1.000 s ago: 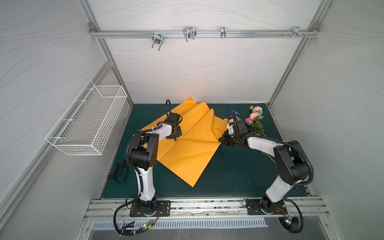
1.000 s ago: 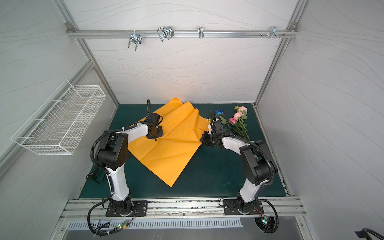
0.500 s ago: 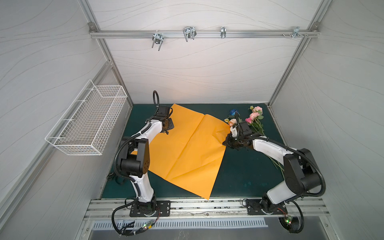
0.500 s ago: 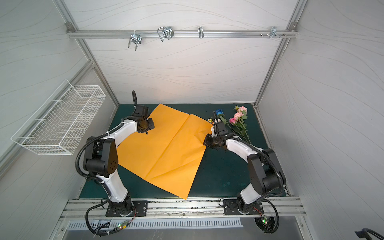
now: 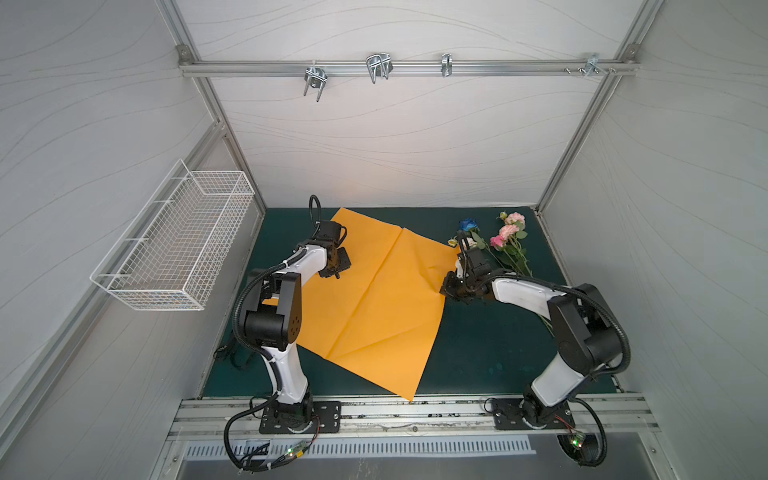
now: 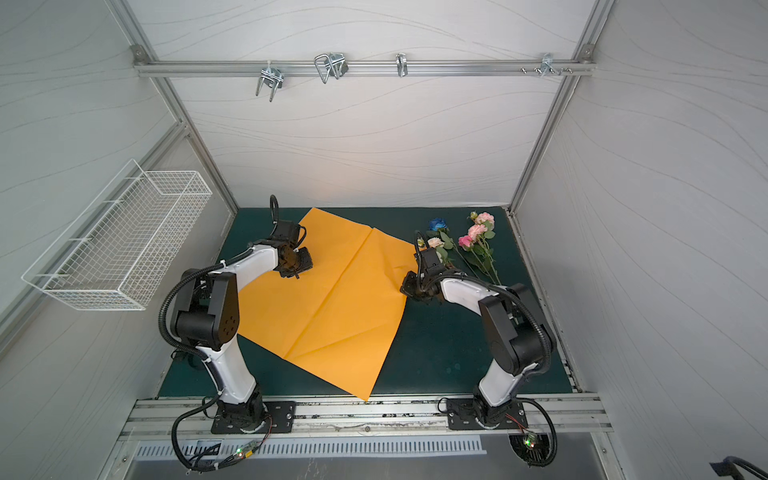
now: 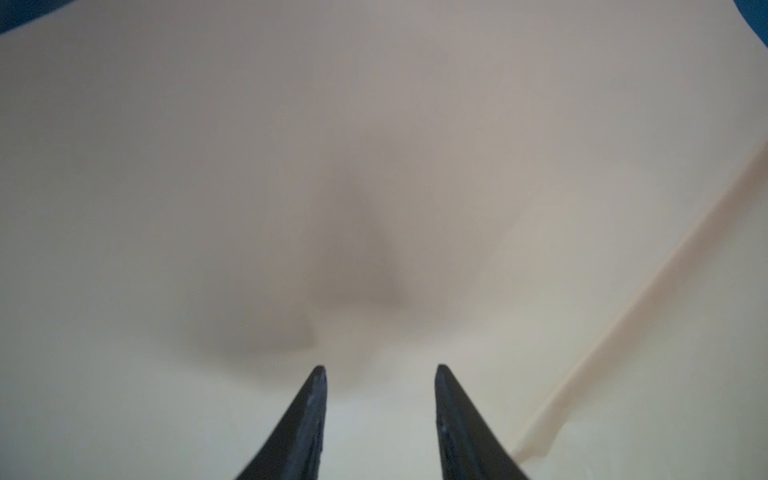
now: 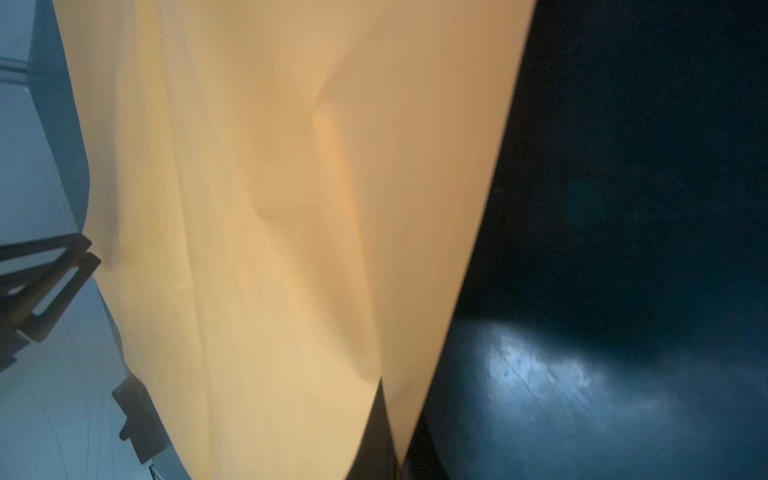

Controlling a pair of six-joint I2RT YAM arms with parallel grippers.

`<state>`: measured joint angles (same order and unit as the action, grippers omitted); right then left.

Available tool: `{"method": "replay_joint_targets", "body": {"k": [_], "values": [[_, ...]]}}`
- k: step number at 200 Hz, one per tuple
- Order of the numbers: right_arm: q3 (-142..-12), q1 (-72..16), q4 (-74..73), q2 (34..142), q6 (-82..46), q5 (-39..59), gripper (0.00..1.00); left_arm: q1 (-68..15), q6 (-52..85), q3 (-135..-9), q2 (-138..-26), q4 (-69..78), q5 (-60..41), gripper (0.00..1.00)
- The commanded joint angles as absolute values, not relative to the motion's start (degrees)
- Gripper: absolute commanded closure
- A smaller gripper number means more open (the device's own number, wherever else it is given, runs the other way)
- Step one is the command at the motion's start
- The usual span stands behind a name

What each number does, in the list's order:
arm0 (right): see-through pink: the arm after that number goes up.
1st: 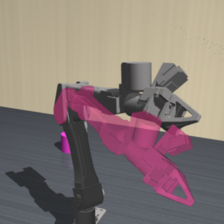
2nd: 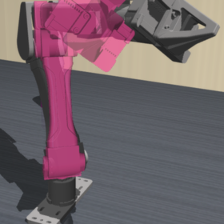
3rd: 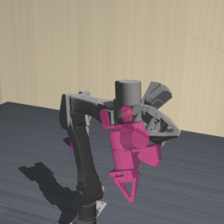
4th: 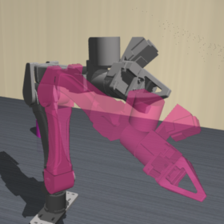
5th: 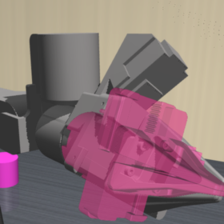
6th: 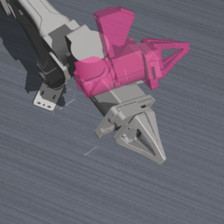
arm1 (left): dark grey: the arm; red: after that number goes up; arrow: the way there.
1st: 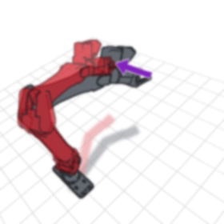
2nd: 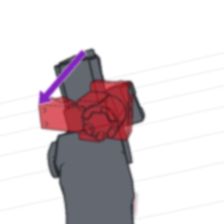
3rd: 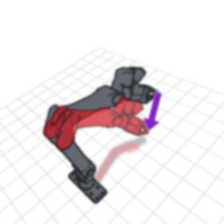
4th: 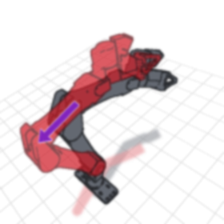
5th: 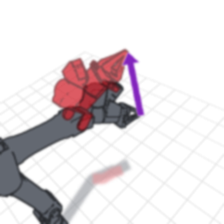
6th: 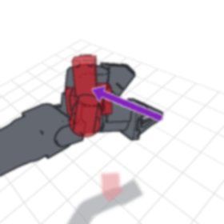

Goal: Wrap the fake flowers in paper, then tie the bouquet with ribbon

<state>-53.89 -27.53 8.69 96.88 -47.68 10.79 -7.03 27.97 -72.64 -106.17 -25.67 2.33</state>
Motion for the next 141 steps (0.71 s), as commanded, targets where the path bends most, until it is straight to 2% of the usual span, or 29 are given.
{"method": "replay_joint_targets", "body": {"k": [1,32,57,72,77,86,99,141], "values": [[-55.97,-27.66,5.52,98.68,-51.35,6.85,1.00,-7.21,28.24,-75.53,-103.56,-25.84,3.24,0.56],[-56.42,-26.77,2.13,99.79,-53.35,4.28,1.00,-7.36,31.37,-68.54,-94.38,-24.59,3.46,0.55],[-56.47,-26.37,1.17,100.28,-54.28,3.40,1.00,-7.87,37.37,-57.22,-84.00,-22.93,2.57,0.47],[-56.04,-26.29,0.84,100.24,-54.28,3.23,1.00,-7.91,41.22,-50.79,-77.93,-24.32,2.55,0.38],[-55.91,-26.28,0.81,100.26,-54.25,3.25,1.00,-7.91,42.55,-48.81,-75.84,-25.20,2.64,0.32],[-55.60,-26.20,0.64,100.24,-54.16,3.57,1.00,-7.93,44.51,-45.20,-72.03,-26.56,3.01,0.16],[-55.30,-26.02,0.45,100.51,-54.18,4.42,1.00,-7.91,47.90,-40.66,-66.39,-29.10,3.82,0.06],[-54.08,-25.90,-0.57,100.81,-53.79,6.33,1.00,-7.82,55.76,-32.35,-52.62,-38.72,8.52,0.01]]}}
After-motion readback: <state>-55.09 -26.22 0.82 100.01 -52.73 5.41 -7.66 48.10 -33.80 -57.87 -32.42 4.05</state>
